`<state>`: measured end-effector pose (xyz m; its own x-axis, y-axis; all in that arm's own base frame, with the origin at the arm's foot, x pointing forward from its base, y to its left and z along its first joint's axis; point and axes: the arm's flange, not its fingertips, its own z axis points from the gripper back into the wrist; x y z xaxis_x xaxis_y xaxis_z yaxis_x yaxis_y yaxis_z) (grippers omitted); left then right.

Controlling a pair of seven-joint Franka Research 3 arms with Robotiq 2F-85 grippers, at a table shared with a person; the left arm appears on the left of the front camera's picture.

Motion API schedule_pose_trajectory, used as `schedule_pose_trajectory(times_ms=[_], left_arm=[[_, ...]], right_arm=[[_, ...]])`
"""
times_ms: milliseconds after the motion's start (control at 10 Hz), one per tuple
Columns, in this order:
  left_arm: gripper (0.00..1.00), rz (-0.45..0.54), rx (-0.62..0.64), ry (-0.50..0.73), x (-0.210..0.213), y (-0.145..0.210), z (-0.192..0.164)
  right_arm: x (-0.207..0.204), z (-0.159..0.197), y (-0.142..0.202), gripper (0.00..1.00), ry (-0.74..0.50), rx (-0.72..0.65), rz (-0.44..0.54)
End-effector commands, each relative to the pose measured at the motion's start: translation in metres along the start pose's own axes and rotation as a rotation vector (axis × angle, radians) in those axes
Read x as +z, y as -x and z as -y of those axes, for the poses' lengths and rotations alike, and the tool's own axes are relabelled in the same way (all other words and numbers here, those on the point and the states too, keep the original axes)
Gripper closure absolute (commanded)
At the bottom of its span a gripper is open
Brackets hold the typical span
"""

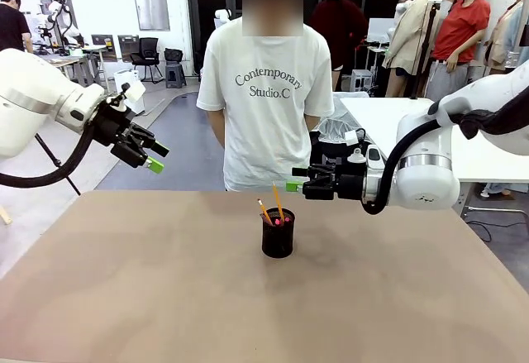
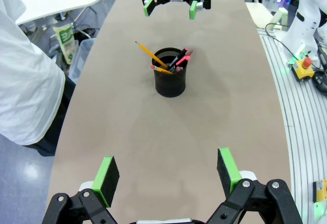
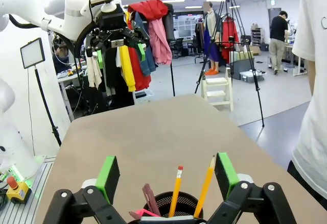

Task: Place the pens into the pen holder.
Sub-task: Pick up a writing instrument from the table and place it into the Pen holder.

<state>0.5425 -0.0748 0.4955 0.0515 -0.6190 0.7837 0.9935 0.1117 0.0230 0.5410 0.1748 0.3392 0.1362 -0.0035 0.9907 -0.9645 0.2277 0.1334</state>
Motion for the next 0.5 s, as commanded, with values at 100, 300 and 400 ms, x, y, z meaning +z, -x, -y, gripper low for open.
schedule_pose_trajectory(times_ms=[100, 300, 400], left_arm=[[0.0, -0.005, 0.004, -0.002, 0.0027, -0.0001, 0.001], [0.0, -0.005, 0.004, -0.002, 0.0027, -0.0001, 0.001], [0.0, -0.005, 0.004, -0.002, 0.0027, -0.0001, 0.001]], right_arm=[[0.0, 0.0, 0.0, 0.0, 0.0, 0.0, 0.0], [0.0, 0.0, 0.0, 0.0, 0.0, 0.0, 0.0], [0.0, 0.0, 0.0, 0.0, 0.0, 0.0, 0.0]])
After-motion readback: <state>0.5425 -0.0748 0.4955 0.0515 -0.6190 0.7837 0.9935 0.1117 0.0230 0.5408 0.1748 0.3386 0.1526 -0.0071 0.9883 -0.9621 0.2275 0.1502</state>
